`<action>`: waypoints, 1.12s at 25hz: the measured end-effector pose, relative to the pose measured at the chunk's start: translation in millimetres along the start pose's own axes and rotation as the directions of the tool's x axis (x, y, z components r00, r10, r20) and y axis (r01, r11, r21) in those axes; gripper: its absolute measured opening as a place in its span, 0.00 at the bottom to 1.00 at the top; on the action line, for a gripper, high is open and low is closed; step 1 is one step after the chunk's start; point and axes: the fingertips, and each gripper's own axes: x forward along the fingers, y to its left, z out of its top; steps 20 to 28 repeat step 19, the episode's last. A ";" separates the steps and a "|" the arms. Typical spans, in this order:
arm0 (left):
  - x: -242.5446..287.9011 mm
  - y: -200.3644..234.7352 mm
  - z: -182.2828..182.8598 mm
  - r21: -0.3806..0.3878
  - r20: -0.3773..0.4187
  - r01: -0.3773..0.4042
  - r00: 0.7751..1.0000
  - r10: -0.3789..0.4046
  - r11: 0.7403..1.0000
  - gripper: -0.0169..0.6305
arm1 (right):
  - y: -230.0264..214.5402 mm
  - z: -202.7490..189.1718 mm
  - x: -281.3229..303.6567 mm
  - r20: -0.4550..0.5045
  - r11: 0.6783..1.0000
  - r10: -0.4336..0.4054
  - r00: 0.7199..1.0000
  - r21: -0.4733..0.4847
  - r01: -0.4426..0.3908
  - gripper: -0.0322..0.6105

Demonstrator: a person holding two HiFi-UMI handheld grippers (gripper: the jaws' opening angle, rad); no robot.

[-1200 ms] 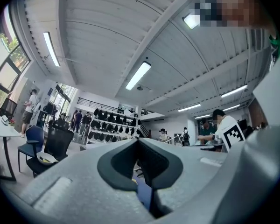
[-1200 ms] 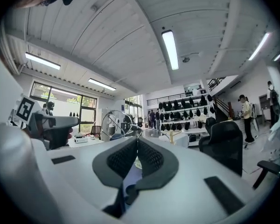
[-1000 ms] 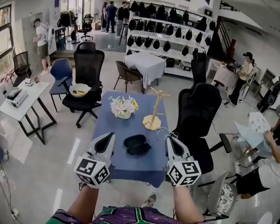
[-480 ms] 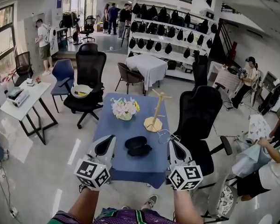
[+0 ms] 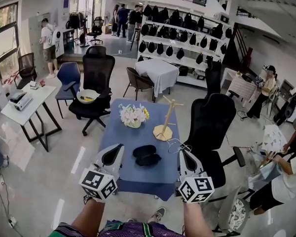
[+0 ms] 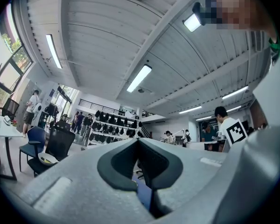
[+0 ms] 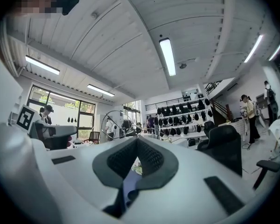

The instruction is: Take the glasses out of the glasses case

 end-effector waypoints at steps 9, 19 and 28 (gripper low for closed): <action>2.6 -1.4 2.8 -0.002 0.011 0.011 1.000 -0.011 1.000 0.05 | 3.4 5.5 0.3 0.007 1.000 0.012 1.000 -0.014 -0.012 0.06; 6.1 -9.7 4.4 -0.002 0.015 0.028 1.000 -0.028 1.000 0.05 | 1.2 8.9 -3.5 0.007 1.000 0.014 1.000 -0.020 -0.014 0.06; 6.1 -9.7 4.4 -0.002 0.015 0.028 1.000 -0.028 1.000 0.05 | 1.2 8.9 -3.5 0.007 1.000 0.014 1.000 -0.020 -0.014 0.06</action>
